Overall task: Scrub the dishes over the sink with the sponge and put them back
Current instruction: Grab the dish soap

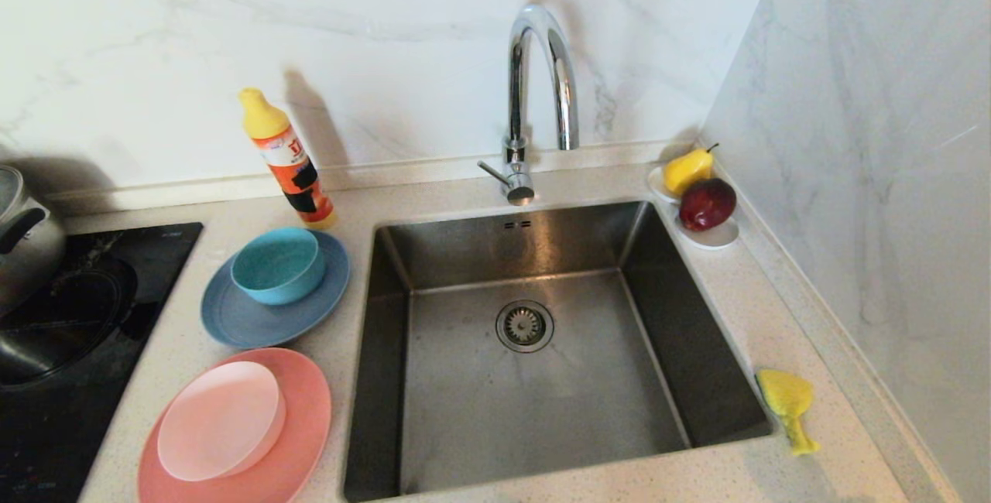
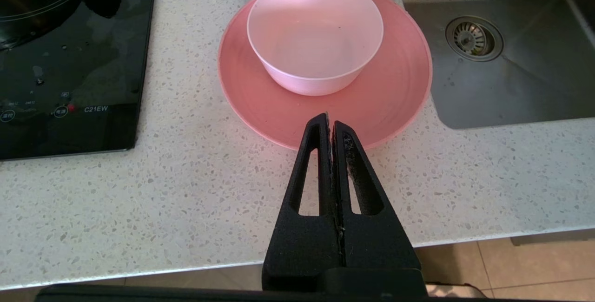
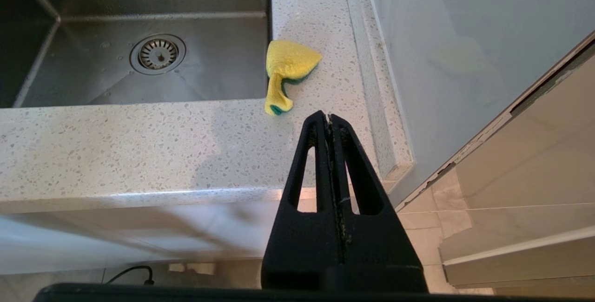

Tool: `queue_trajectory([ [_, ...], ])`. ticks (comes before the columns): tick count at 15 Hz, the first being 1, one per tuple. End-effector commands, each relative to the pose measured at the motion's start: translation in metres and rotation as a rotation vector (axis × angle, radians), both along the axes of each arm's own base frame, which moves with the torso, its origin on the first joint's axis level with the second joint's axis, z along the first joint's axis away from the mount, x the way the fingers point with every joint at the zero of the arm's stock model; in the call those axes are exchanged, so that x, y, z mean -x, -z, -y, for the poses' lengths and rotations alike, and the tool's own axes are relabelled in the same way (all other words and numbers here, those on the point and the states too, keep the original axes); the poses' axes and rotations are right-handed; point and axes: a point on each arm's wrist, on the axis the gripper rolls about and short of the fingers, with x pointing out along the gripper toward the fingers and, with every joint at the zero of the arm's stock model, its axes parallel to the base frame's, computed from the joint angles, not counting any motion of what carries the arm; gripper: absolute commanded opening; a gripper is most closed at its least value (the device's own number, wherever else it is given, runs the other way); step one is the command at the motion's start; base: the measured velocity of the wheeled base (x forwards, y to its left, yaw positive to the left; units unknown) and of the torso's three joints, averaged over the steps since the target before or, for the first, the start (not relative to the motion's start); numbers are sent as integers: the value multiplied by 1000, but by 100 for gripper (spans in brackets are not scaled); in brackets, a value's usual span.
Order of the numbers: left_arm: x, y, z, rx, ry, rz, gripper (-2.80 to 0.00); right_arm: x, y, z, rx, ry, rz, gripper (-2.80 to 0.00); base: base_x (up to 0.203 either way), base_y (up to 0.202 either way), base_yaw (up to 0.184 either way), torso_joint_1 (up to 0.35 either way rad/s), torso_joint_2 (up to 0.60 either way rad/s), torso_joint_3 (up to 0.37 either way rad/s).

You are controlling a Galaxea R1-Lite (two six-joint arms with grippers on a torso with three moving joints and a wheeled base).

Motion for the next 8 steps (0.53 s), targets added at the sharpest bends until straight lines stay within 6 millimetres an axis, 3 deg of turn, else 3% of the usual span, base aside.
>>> queue_trajectory([
  [1,0,0,0,-1,0,-2,-280,0,0,0,0,-1,0,-280,0,0,0,0,0,0],
  [8,0,0,0,-10,3,-1,-280,0,0,0,0,-1,0,-280,0,0,0,0,0,0],
])
